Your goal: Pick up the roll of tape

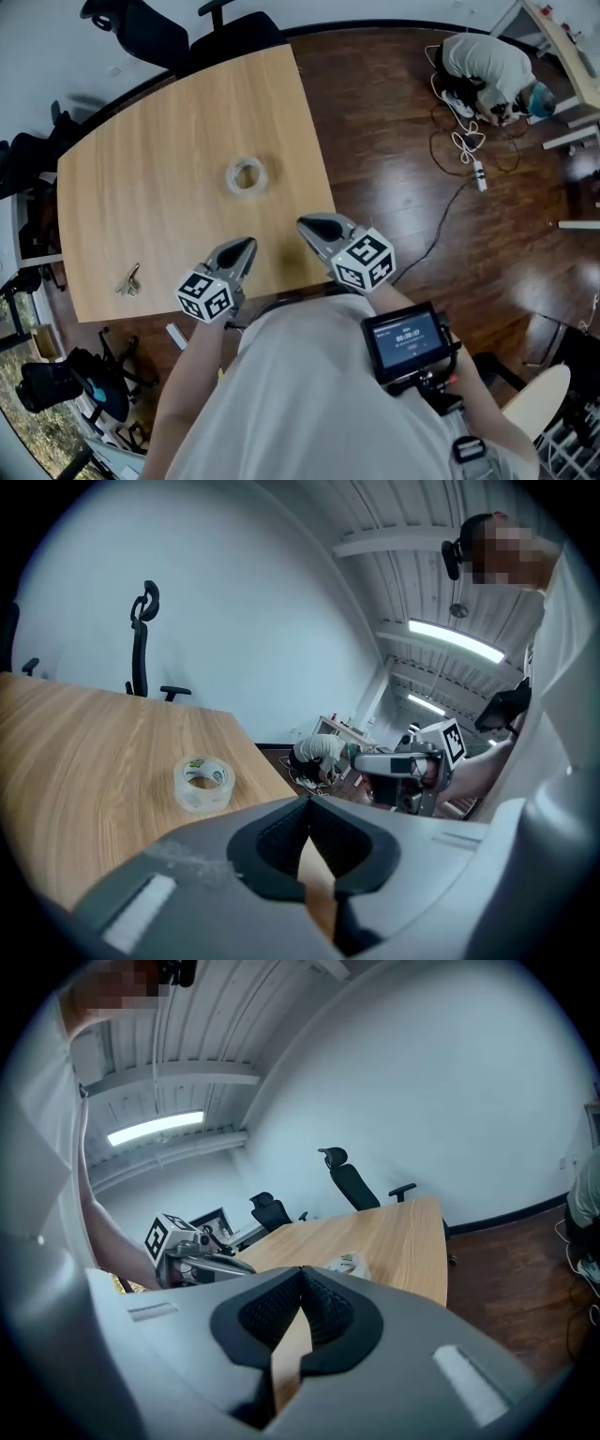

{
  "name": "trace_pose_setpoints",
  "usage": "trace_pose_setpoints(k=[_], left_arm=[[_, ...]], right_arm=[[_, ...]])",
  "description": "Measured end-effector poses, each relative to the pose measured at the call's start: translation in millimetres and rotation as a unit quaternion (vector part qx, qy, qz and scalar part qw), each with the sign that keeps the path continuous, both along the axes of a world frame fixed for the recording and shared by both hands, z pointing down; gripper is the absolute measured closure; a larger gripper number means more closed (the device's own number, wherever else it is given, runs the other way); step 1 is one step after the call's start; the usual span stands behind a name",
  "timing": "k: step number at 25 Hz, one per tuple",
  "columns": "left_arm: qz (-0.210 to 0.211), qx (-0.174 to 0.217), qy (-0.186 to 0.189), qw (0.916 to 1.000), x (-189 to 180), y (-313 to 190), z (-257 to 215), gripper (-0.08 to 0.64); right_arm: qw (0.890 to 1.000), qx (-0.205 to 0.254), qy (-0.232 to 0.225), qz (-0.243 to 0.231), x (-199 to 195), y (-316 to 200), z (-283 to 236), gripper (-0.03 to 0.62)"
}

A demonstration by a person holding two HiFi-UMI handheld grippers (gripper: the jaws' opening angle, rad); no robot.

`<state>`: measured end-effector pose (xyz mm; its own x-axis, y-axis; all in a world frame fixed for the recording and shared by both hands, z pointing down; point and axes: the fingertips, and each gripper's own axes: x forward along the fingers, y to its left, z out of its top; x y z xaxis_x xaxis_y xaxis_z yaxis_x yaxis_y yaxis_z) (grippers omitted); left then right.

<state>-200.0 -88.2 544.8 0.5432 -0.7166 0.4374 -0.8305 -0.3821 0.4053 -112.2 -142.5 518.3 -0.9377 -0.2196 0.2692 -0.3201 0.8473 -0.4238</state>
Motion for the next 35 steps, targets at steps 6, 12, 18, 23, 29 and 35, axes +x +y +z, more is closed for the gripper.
trace_pose_setpoints(k=[6,12,18,23,29,35], left_arm=[[0.037,-0.021,-0.032,0.9986,4,-13,11,0.550],[0.075,-0.034,-0.071,0.9940,24,-41,26,0.552],[0.120,-0.066,-0.158,0.9779,17,-40,46,0.552],[0.133,-0.081,-0.200,0.9674,13,-52,59,0.541],[0.143,-0.097,-0.225,0.9588,5,-66,73,0.524],[0.151,-0.109,-0.251,0.9499,-4,-75,81,0.478]], right_arm=[[0.999,-0.018,0.024,0.020,7,4,5,0.586],[0.999,-0.036,0.031,0.024,24,-10,19,0.586],[0.998,-0.044,0.022,0.032,20,-5,23,0.586],[0.998,-0.049,0.015,0.030,21,-11,29,0.586],[0.998,-0.056,0.007,0.038,26,-21,35,0.586],[0.997,-0.062,0.007,0.040,25,-23,37,0.586]])
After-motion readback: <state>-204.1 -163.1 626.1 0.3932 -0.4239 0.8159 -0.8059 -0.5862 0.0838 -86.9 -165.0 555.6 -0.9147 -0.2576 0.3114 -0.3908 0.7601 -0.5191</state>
